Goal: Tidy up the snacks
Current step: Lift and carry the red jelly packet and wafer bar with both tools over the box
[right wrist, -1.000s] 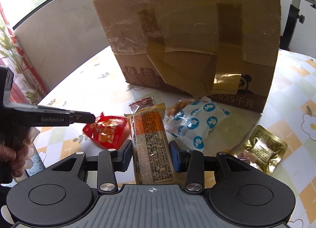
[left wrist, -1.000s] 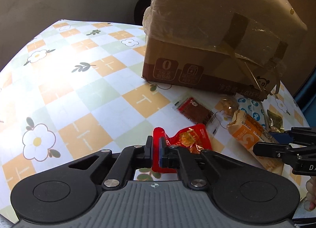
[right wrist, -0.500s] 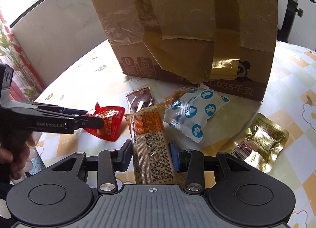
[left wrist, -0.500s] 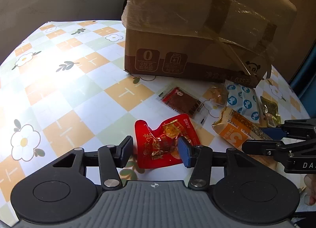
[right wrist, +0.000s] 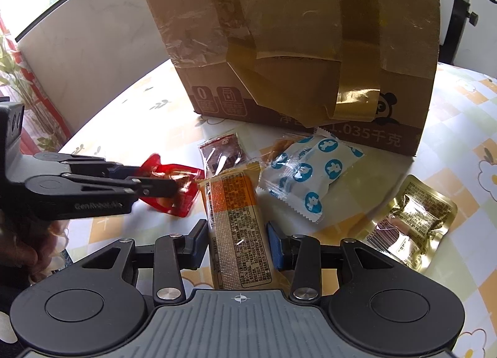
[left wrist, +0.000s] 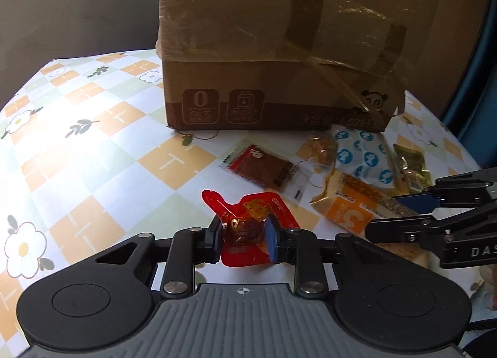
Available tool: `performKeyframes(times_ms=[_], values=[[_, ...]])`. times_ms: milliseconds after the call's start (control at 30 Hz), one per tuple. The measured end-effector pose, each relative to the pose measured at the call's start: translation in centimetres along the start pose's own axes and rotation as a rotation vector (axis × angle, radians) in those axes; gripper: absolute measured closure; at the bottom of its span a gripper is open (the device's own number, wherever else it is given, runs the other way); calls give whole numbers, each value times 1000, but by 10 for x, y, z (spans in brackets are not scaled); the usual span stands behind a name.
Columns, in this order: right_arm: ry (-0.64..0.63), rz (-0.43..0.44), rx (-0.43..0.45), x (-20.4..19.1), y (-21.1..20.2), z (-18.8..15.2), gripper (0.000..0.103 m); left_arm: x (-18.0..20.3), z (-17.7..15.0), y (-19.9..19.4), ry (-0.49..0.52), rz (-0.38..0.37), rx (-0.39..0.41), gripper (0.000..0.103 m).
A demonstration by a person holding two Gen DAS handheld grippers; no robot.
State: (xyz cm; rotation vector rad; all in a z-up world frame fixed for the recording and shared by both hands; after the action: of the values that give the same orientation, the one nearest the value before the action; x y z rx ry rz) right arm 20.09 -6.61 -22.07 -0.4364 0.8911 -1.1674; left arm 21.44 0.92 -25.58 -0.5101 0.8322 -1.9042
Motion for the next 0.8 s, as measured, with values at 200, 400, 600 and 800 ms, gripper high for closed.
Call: performKeyframes(times_ms=[200, 400, 600, 800], values=[[9, -8, 20, 4, -7, 3, 66, 8, 6, -13, 27, -17, 63, 82], [5, 23, 77, 0, -22, 16, 66, -2, 20, -37, -19, -12, 142, 85], [-30, 81, 187, -14, -56, 47, 66, -17, 44, -75, -69, -6, 248, 85], [-65, 140, 319, -30, -98, 87, 66, -24, 85, -126, -74, -3, 406, 85]])
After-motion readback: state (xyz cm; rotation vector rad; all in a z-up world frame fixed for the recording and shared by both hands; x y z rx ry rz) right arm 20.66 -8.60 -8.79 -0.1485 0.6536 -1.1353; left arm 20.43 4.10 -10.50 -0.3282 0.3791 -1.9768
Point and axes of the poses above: each gripper's, at about its wrist camera, not at the fingertips, and y roughly the way its jaws point, x to its right, z to its top, the point moved 7 cm from there along y, roughly the way its jaws point, and after that the axes turned 7 degrees about y, right-handed, at the moved point
